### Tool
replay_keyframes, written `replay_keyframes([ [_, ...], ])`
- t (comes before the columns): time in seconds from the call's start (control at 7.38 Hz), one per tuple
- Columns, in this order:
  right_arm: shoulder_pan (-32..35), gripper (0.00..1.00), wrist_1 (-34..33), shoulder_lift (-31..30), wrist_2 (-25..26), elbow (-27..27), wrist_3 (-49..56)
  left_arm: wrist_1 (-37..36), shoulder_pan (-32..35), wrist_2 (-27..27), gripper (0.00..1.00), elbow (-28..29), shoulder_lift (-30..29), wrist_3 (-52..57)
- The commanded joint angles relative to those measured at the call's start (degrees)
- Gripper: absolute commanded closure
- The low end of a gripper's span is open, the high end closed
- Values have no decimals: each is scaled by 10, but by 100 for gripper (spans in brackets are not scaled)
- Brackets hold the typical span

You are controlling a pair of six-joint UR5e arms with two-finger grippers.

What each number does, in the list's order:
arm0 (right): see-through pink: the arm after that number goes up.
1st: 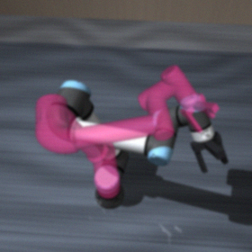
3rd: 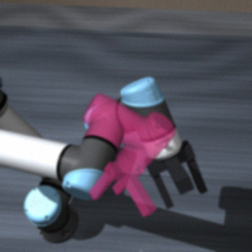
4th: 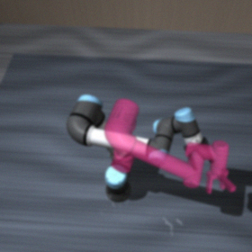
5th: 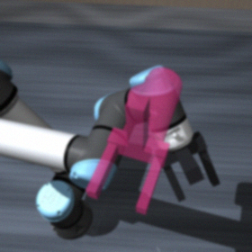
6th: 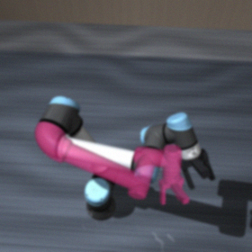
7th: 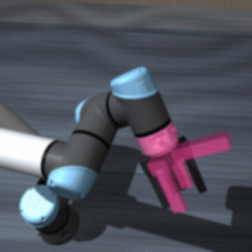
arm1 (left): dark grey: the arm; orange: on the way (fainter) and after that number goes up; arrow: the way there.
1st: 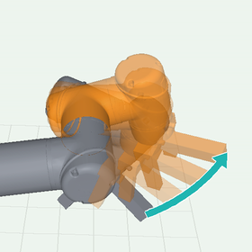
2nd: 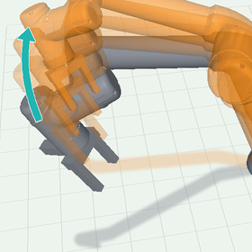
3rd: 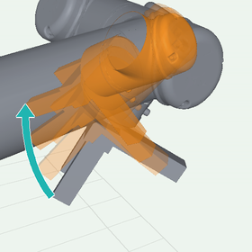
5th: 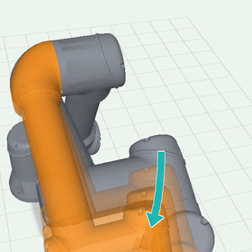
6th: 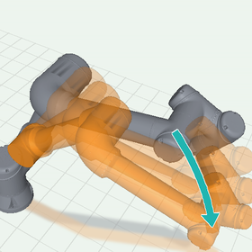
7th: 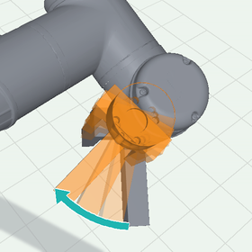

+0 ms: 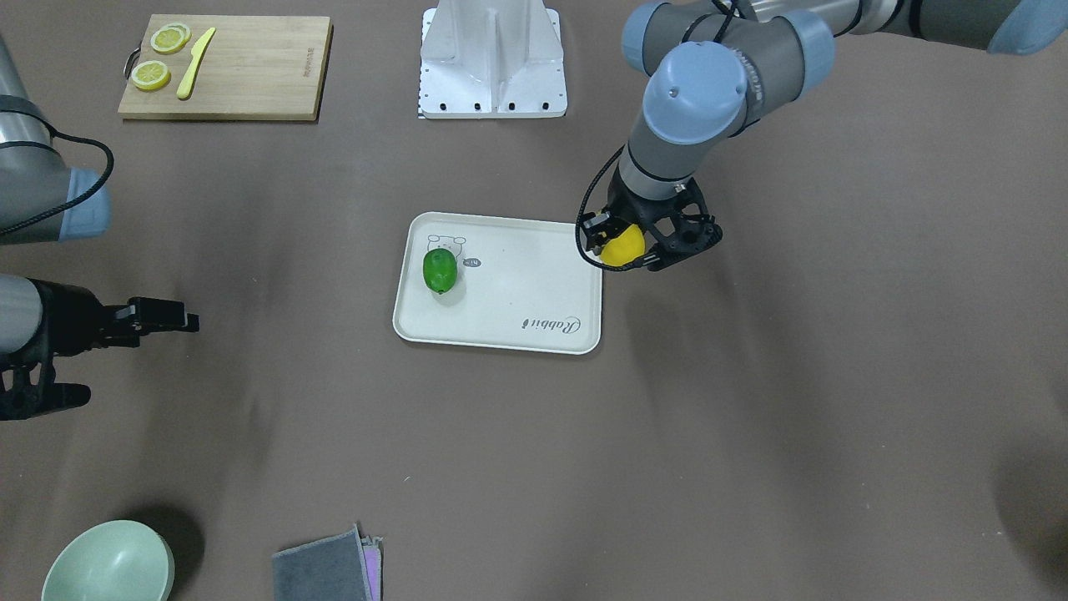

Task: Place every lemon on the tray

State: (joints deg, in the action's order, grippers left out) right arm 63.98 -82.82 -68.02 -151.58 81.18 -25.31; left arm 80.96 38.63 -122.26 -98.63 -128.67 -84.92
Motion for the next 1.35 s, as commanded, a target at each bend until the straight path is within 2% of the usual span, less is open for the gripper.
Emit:
replay_keyframes([
  [0.0, 34, 0, 0, -57, 14, 47, 35, 26, -61, 52, 100, 1, -1, -78],
  [0.14, 52, 0, 3, -75, 21, 58, 36, 38, -79, 70, 100, 2, 3, -103],
  [0.27, 68, 0, 33, -102, 29, 64, 35, 56, -87, 87, 100, 3, 8, -113],
  [0.41, 86, 0, 72, -133, 43, 66, 36, 57, -89, 89, 72, 6, 9, -113],
  [0.54, 101, 0, 91, -163, 53, 72, 36, 57, -89, 89, 38, 7, 9, -112],
  [0.68, 112, 0, 115, -186, 63, 73, 36, 59, -88, 90, 34, 10, 11, -111],
  [0.81, 126, 0, 116, -198, 73, 76, 36, 82, -88, 90, 15, 22, 15, -111],
  [0.95, 134, 0, 103, -203, 116, 86, 36, 86, -88, 91, 2, 24, 17, -112],
  [1.08, 135, 0, 52, -213, 157, 110, 35, 87, -87, 90, 2, 23, 16, -113],
  [1.22, 146, 0, 11, -215, 176, 122, 35, 86, -82, 90, 2, 20, 16, -111],
])
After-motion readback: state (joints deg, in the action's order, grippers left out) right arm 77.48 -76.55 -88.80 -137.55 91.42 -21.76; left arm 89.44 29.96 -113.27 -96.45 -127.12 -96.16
